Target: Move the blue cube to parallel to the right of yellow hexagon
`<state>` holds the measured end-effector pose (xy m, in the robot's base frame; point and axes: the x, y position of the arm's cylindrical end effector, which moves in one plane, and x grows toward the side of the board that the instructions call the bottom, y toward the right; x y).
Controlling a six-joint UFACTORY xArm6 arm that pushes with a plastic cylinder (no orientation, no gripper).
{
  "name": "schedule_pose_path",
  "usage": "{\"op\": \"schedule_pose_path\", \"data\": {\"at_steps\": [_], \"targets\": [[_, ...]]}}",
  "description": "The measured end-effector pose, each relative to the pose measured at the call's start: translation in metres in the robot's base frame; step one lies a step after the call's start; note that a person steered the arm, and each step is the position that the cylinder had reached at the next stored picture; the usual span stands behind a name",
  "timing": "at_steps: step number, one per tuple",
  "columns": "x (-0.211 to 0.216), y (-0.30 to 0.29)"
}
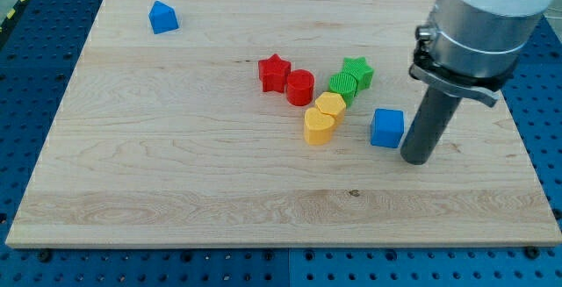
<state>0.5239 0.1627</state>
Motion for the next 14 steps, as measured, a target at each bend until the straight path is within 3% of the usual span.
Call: {"op": "schedule_pose_path", "data": {"at_steps": [4,6,10,12,14], "targets": [[-0.006,-0.016],[-0.006,0.009],[-0.04,-0.011],[-0.009,0.003],[-0.022,-0.013]]}}
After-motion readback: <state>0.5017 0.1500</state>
